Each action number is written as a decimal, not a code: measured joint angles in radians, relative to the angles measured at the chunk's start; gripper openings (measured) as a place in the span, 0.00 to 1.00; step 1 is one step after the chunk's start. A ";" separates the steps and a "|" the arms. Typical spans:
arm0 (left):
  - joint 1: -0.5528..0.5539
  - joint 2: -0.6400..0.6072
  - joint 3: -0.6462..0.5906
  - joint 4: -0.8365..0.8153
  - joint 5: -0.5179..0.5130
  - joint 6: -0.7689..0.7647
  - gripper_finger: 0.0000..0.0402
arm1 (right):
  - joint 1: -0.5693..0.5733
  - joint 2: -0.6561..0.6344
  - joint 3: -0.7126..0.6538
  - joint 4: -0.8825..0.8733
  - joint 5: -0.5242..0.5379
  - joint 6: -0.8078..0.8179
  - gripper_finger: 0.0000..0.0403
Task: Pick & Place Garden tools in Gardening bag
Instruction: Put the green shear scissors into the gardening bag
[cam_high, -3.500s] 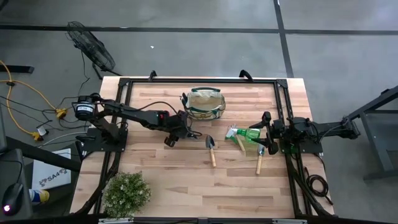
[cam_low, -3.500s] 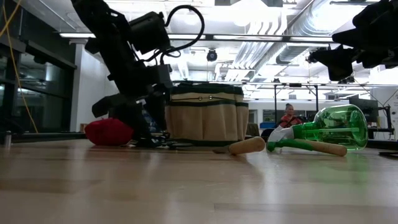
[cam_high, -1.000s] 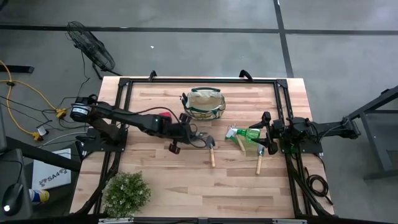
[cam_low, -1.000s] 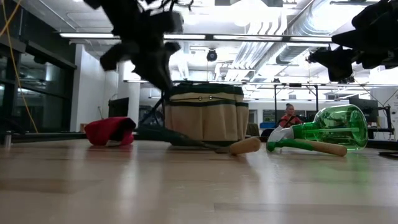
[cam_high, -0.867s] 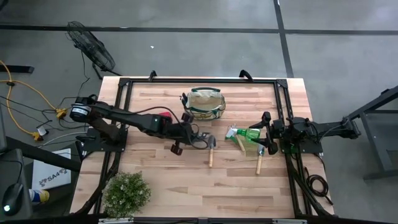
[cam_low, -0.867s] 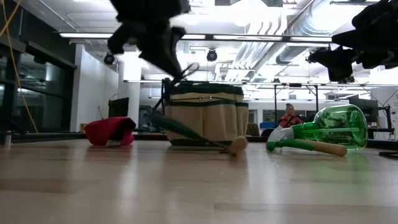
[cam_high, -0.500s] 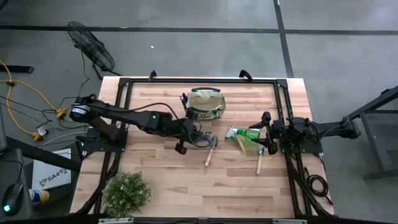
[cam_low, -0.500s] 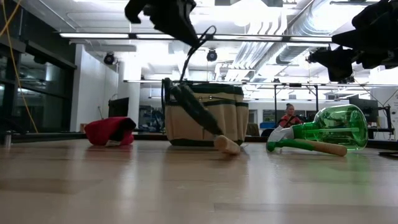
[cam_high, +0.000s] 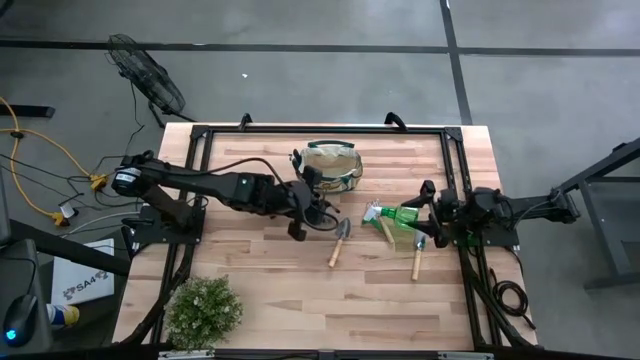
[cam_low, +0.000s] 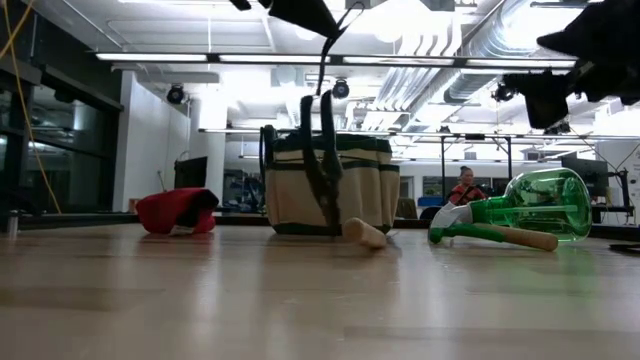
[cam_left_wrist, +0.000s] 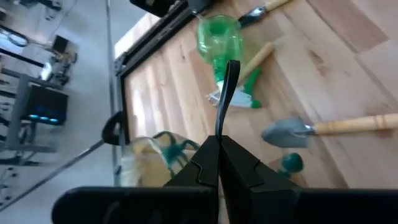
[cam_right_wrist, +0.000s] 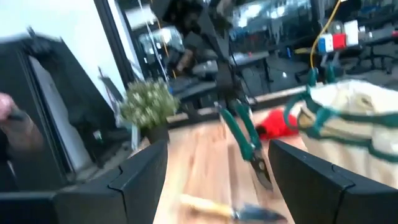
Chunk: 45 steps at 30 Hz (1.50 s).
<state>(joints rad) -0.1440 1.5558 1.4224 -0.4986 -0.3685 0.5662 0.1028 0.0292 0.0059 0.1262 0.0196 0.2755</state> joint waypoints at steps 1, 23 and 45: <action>0.000 0.000 0.006 0.001 -0.005 0.005 0.00 | 0.000 0.000 0.000 0.023 0.000 0.011 0.67; 0.000 0.000 0.087 0.088 -0.019 0.058 0.00 | 0.000 0.136 0.026 0.256 0.184 0.003 0.67; 0.000 0.000 0.087 0.215 -0.027 0.110 0.00 | -0.016 0.809 0.520 0.341 0.144 -0.272 0.67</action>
<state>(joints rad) -0.1436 1.5555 1.5089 -0.2832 -0.3958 0.6762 0.0867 0.8386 0.5263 0.4675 0.1640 0.0034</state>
